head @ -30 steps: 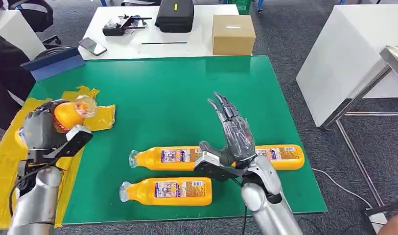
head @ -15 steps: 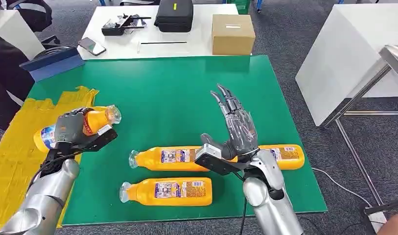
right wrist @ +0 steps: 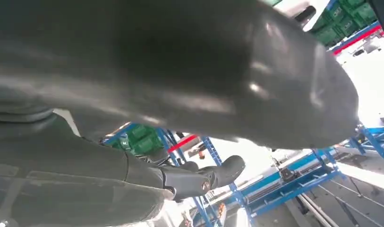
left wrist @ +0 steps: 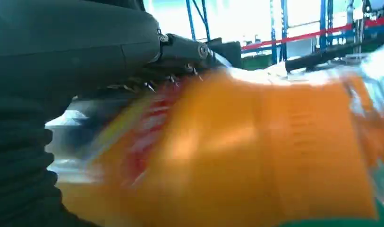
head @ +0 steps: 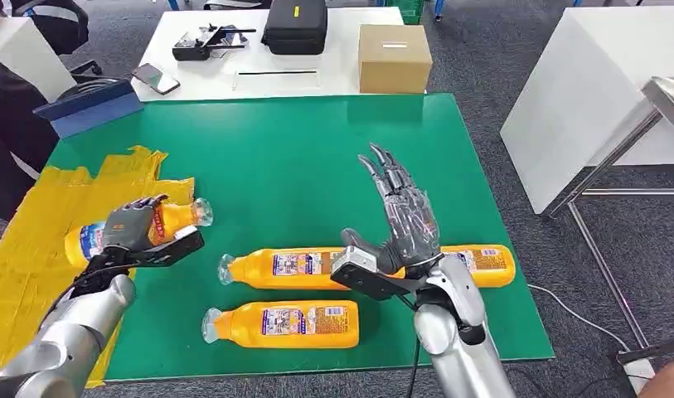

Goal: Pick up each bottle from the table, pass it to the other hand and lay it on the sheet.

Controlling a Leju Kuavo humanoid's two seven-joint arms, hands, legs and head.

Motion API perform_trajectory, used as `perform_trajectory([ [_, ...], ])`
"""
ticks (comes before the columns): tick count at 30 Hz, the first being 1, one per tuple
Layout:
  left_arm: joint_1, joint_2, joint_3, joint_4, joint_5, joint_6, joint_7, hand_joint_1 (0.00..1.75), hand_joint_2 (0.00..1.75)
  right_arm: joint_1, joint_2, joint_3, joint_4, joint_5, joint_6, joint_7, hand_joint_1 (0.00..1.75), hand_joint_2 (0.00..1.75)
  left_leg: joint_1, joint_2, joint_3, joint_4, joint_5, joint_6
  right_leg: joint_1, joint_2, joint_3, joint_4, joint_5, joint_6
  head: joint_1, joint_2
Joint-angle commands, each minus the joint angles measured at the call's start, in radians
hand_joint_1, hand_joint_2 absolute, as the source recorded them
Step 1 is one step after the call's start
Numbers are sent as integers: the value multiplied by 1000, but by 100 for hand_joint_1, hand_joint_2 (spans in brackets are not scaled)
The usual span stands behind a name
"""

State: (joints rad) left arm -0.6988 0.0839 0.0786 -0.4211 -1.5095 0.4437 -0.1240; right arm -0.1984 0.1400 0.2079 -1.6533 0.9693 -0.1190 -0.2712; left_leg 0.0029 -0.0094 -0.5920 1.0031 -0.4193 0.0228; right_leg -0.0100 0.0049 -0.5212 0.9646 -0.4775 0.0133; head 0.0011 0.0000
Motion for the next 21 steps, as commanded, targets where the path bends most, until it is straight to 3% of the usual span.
perform_trajectory([
  [1, -60, 14, -45, 103, -8, 11, 7, 0, 0, 1, 15, -45, -8, 5, 15, 6, 0, 0, 0, -1, 0, 1, 0, -1, 0, -2, 1, 0, 0, -1, 0, 0],
  [7, -52, 1, -17, 82, -11, 39, -11, 0, 0, 14, 15, -49, -12, 16, 17, 6, 0, 0, 0, -1, 1, 1, 0, -2, 0, -2, 2, 0, 0, -1, 0, 0],
  [10, -46, -13, 57, 64, 83, 72, -109, 0, 0, 20, 27, -61, -32, 38, 32, 22, 0, 0, 0, -1, 0, 0, 0, -1, 0, -2, 1, 0, 0, -1, 0, 0],
  [12, -50, -30, 178, 47, 260, 27, -253, 0, 0, 33, 32, -73, -52, 53, 37, 31, 0, 0, 0, -1, 0, 1, 0, -2, 0, -2, 1, 1, -1, -1, 0, 0],
  [17, -50, -25, 178, 44, 262, 21, -255, 0, 0, 38, 31, -75, -55, 54, 37, 30, 0, 0, 0, -1, 1, 1, 0, -2, 0, -2, 1, 0, -1, -1, 0, 0],
  [19, -61, -38, 276, 31, 425, -89, -350, 0, 0, 43, 30, -83, -55, 71, 36, 35, 0, 0, 0, -1, 1, 1, 0, -2, 0, -2, 1, 1, -1, -1, 0, 0],
  [21, -66, -44, 403, -10, 661, -312, -466, 0, 0, 50, 25, -99, -52, 76, 39, 40, 0, 0, 0, -2, 1, 1, 0, -2, 0, -3, 1, 1, -1, -1, 0, 0],
])
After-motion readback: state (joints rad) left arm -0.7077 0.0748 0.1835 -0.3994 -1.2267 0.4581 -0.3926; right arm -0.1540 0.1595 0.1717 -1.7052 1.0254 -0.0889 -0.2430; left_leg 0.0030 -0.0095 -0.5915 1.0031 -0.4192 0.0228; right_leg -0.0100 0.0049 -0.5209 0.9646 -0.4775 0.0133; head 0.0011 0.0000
